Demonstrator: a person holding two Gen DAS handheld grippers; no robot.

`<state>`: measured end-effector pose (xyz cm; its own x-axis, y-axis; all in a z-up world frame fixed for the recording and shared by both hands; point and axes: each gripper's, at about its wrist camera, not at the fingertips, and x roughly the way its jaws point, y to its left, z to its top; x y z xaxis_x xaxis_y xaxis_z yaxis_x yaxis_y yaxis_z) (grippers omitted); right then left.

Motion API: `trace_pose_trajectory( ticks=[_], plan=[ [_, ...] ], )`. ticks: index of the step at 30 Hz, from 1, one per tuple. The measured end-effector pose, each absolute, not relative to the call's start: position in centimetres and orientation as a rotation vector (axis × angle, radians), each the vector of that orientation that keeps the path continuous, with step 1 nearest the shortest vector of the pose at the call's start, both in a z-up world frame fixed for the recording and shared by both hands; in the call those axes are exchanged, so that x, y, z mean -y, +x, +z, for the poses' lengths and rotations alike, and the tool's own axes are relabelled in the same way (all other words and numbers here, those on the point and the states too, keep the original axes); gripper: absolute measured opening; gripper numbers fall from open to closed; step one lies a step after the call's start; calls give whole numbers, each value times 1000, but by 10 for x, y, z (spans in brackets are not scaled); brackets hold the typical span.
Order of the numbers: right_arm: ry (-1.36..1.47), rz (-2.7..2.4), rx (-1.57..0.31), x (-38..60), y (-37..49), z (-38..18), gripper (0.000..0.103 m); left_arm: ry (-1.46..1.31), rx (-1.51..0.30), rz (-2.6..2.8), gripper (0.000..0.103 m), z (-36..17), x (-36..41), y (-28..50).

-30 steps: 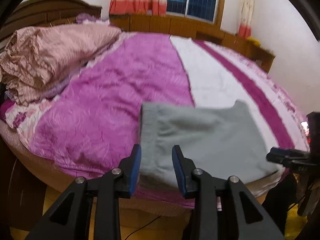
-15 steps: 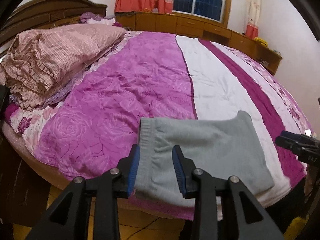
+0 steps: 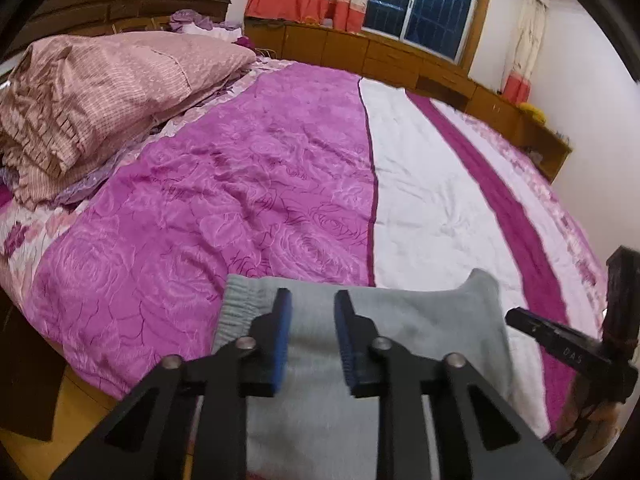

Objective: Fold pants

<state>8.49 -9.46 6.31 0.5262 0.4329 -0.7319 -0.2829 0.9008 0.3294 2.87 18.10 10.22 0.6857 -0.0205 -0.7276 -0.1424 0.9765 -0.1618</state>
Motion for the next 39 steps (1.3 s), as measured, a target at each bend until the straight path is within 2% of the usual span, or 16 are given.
trace_pose_trajectory(
  ticks=[8,11,13,22,29,39],
  plan=[
    [121,375,-937,86,110,35,15,-264,-941,103,21,42,-195,60],
    [125,337,-952,87,122,19,11,-300,-937,79,16,24,-207,62],
    [117,330,-929,87,125,12,7,-299,-926,66,13,22,-211,61],
    [154,341,-944,94,121,20,7,-251,-940,84,13,45,-206,47],
    [187,410,-998,116,56,46,8,-124,-954,80,13,64,-191,-10],
    [199,432,-1029,124,-19,34,8,-163,-988,92,13,37,-205,-25]
  ],
)
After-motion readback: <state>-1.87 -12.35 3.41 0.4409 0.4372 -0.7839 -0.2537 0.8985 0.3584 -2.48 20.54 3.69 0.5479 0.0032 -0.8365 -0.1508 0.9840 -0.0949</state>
